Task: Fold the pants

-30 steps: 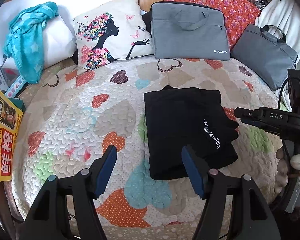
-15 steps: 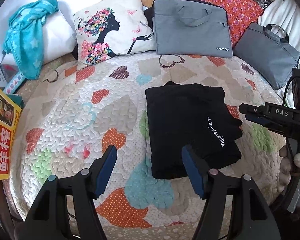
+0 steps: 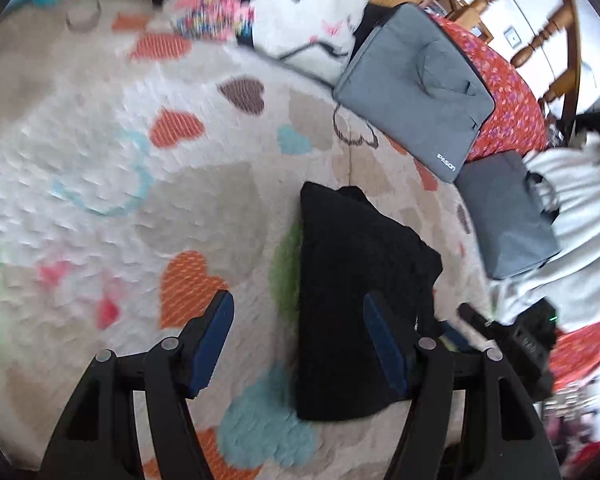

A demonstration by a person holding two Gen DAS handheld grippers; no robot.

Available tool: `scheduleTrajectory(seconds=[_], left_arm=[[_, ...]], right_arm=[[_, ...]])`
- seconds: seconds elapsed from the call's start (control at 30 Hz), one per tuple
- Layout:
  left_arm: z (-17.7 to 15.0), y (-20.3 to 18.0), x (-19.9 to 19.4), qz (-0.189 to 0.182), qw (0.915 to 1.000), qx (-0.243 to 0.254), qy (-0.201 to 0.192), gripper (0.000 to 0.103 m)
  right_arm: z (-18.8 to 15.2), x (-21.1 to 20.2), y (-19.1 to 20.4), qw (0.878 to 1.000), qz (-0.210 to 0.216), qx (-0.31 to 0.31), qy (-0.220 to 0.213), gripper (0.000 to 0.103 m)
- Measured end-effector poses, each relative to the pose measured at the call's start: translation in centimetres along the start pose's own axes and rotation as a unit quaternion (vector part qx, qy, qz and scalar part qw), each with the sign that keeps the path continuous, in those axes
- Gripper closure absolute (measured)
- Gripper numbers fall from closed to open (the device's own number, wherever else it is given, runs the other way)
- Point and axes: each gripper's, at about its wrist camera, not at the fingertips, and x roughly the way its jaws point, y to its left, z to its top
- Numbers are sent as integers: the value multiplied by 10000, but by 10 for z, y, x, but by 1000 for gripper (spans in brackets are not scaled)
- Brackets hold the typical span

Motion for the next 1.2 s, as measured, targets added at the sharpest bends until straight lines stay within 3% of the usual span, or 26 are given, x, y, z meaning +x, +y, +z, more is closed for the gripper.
scheduleTrajectory(seconds=[0.1, 0.27, 0.5, 0.6, 0.63, 0.67, 0.7, 0.8, 1.0, 1.03, 1.07, 1.2], left_arm=[[12, 6, 26, -346, 9987, -186, 327, 37], [22, -8, 61, -349, 9977, 116, 564, 37], [29, -4, 89, -594, 9950, -22, 802, 22], [27, -8, 92, -699, 9939, -50, 856, 21], [26, -11, 92, -703, 9938, 4, 863, 21], [25, -16, 92, -772, 9929, 71, 897, 33], [23, -22, 93, -864, 9912, 120, 992, 40], [20, -37, 85, -595, 9934, 465, 861, 54], [27, -46, 69, -645, 9946, 445, 683, 60], [29, -47, 68, -676, 9946, 429, 664, 61], [30, -48, 66, -692, 9946, 422, 646, 61], [35, -49, 69, -452, 9967, 339, 591, 61]], right_arm=[[5, 18, -4, 9991, 146, 293, 279, 33], [13, 40, 4, 9987, 212, 162, 440, 33], [26, 63, 7, 9975, 378, 391, 451, 29], [23, 65, 11, 9968, 540, 394, 448, 27], [21, 66, 14, 9963, 599, 376, 492, 29], [18, 69, 17, 9951, 694, 401, 575, 31], [17, 72, 20, 9938, 790, 421, 654, 40], [12, 78, 37, 9927, 891, 194, 790, 48], [14, 74, 65, 9943, 716, -362, 705, 64], [15, 73, 69, 9941, 738, -404, 679, 74], [17, 73, 74, 9933, 826, -441, 679, 78], [23, 69, 93, 9939, 435, -883, 494, 77]])
